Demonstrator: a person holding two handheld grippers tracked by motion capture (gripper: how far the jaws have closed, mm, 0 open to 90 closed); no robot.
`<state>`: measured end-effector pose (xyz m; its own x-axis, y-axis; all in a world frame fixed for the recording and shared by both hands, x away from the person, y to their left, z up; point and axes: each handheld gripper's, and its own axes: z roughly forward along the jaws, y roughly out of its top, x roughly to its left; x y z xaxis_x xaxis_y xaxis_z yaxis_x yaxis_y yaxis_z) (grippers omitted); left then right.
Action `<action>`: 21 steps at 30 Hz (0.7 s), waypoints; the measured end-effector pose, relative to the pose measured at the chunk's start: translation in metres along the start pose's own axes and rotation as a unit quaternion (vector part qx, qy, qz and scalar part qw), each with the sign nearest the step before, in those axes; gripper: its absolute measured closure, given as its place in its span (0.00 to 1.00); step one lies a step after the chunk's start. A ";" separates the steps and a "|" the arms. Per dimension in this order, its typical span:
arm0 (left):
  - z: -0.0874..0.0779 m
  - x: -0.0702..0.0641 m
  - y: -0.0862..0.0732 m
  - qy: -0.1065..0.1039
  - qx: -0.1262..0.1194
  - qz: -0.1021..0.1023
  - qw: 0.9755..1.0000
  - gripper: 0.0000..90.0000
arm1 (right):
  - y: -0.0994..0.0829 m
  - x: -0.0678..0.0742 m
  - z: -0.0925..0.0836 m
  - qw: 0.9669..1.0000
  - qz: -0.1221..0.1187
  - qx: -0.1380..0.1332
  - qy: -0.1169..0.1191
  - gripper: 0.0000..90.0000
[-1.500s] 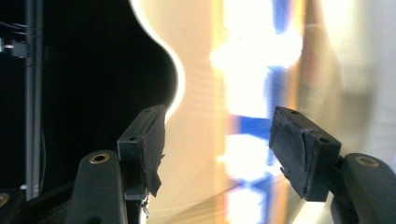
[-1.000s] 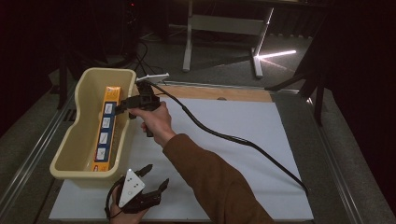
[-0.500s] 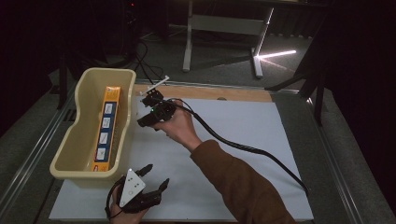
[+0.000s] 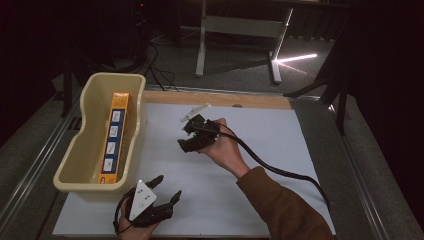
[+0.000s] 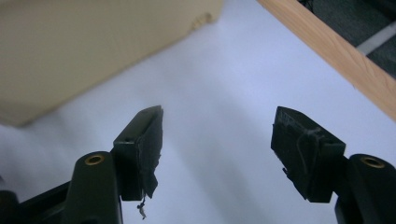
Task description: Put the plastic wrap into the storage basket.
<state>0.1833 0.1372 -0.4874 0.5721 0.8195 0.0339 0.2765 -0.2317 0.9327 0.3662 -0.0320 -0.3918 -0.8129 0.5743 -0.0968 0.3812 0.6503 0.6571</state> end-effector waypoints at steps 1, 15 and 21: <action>0.000 0.000 0.000 0.001 0.001 0.000 1.000 0.32 | 0.000 0.000 0.000 1.000 0.000 0.000 0.000 0.37; 0.002 0.003 0.000 0.011 0.007 -0.008 1.000 0.32 | -0.090 -0.049 -0.031 0.994 0.085 -0.039 -0.059 0.35; 0.003 0.003 -0.001 0.013 0.009 -0.010 1.000 0.32 | -0.138 -0.056 -0.048 0.987 0.120 -0.058 -0.084 0.35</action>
<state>0.1870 0.1385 -0.4891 0.5457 0.8376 0.0243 0.3024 -0.2238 0.9265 0.3380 -0.1776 -0.4416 -0.6169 0.7858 -0.0433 0.4932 0.4290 0.7568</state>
